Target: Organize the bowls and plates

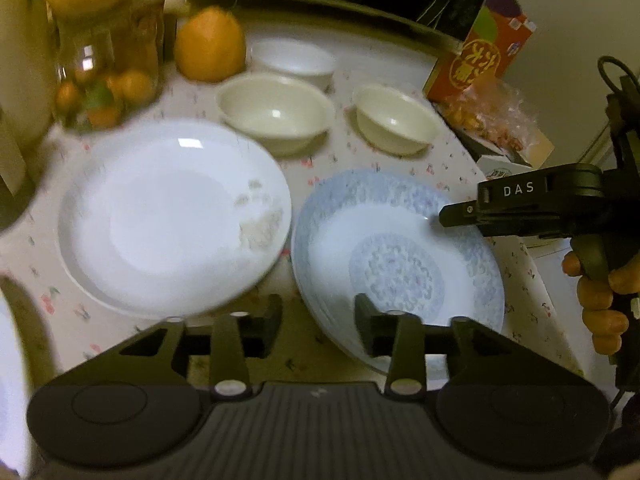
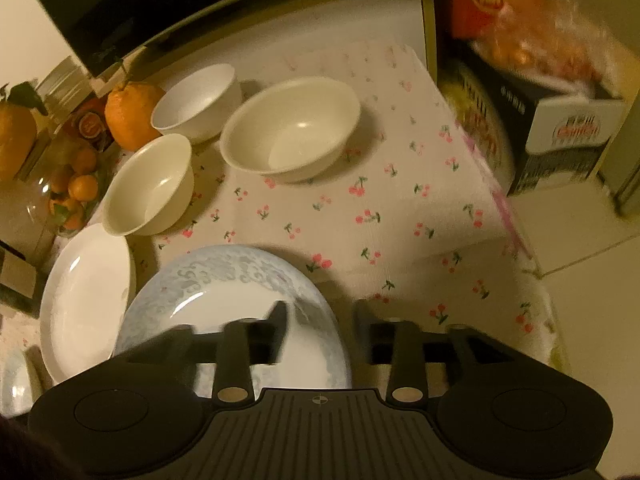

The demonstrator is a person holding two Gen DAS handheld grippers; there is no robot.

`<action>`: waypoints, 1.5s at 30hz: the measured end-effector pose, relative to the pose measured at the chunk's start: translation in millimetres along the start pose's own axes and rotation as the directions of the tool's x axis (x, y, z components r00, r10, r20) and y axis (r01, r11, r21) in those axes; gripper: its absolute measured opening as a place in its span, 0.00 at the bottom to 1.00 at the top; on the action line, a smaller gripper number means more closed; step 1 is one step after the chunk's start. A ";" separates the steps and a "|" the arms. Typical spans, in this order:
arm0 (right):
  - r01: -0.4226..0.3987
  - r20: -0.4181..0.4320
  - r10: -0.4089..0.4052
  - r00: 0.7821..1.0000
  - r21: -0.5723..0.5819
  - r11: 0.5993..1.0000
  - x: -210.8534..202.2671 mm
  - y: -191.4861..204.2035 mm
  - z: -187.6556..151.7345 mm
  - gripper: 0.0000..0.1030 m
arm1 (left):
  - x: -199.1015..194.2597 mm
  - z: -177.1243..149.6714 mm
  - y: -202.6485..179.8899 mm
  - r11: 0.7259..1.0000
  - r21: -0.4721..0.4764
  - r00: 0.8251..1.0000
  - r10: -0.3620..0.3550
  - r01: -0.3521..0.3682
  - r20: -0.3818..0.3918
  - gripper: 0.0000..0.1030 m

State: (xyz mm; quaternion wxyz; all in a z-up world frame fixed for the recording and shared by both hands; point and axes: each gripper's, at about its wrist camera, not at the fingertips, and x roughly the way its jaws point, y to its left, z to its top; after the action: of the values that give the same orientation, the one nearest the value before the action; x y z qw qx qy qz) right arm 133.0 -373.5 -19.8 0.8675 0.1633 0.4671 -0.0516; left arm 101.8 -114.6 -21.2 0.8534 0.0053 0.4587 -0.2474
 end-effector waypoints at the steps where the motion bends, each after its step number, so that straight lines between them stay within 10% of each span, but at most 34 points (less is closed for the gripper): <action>1: 0.004 0.016 -0.004 1.000 -0.015 1.000 -4.3 3.7 -0.5 0.60 | -5.3 0.6 0.3 1.000 0.013 1.000 0.007 -0.007 0.011 0.49; 20: -0.165 0.052 0.185 0.981 -0.265 0.950 -39.1 132.3 -41.1 0.93 | -87.6 14.5 83.0 0.986 0.004 0.983 0.167 -0.168 0.076 0.97; 30: -0.289 -0.068 0.283 0.957 -0.335 0.897 -14.9 204.8 -69.8 0.94 | -104.3 -0.8 166.4 0.927 -0.056 0.920 0.375 -0.371 0.118 1.00; 45: -0.350 -0.157 0.312 0.937 -0.402 0.846 0.3 275.6 -93.3 0.94 | -117.3 -27.8 256.8 0.877 -0.259 0.908 0.419 -0.406 -0.004 0.96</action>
State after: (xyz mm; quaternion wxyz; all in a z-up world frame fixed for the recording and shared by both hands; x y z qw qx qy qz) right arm 125.9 -83.1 -2.9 0.8570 0.0510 0.4685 0.2085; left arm 136.3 166.3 -1.1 0.8917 -0.0129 0.4524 0.0008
